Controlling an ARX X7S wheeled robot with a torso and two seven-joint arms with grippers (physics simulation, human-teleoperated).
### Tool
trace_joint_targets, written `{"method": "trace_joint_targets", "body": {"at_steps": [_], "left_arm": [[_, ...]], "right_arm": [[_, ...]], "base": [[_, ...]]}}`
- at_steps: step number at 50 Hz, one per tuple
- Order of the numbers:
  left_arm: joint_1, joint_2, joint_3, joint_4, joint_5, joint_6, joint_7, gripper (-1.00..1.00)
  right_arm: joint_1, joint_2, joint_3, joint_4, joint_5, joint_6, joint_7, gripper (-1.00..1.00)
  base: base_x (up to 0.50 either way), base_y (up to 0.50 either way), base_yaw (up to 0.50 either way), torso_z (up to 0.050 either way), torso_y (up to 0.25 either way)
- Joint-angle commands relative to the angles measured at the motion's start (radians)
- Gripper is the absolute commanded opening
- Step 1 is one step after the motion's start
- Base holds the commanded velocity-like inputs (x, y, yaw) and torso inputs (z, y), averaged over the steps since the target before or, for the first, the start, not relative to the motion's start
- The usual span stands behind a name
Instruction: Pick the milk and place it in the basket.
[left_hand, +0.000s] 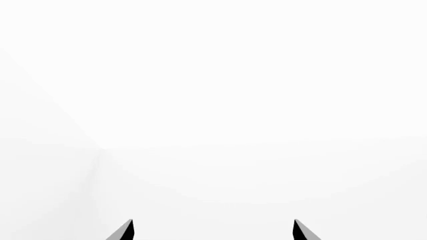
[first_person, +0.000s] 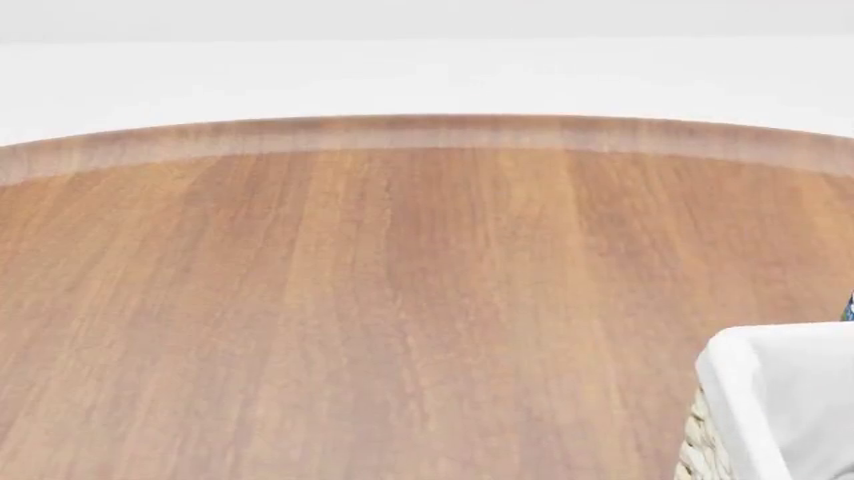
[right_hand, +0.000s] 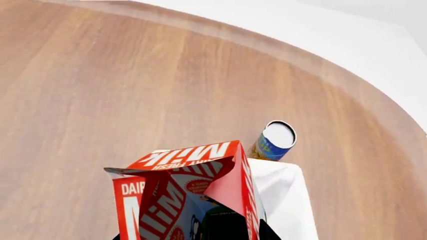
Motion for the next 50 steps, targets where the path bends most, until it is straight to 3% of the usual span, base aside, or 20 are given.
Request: {"method": "trace_joint_targets", "body": {"at_steps": [1, 31, 50], "left_arm": [[0.002, -0.001, -0.001, 0.001, 0.001, 0.001, 0.0, 1.0], [-0.015, 0.002, 0.015, -0.003, 0.003, -0.007, 0.0, 1.0], [0.003, 0.006, 0.006, -0.005, 0.008, 0.004, 0.003, 1.0]], "right_arm": [[0.095, -0.042, -0.01, 0.064, -0.053, 0.092, -0.05, -1.0], [-0.022, 0.002, -0.024, 0.101, 0.053, 0.038, 0.069, -1.0], [-0.065, -0.049, -0.046, 0.184, -0.001, -0.028, 0.142, -1.0]], "base": [[0.0, 0.0, 0.0, 0.0, 0.0], [0.0, 0.0, 0.0, 0.0, 0.001], [0.0, 0.0, 0.0, 0.001, 0.001]]}}
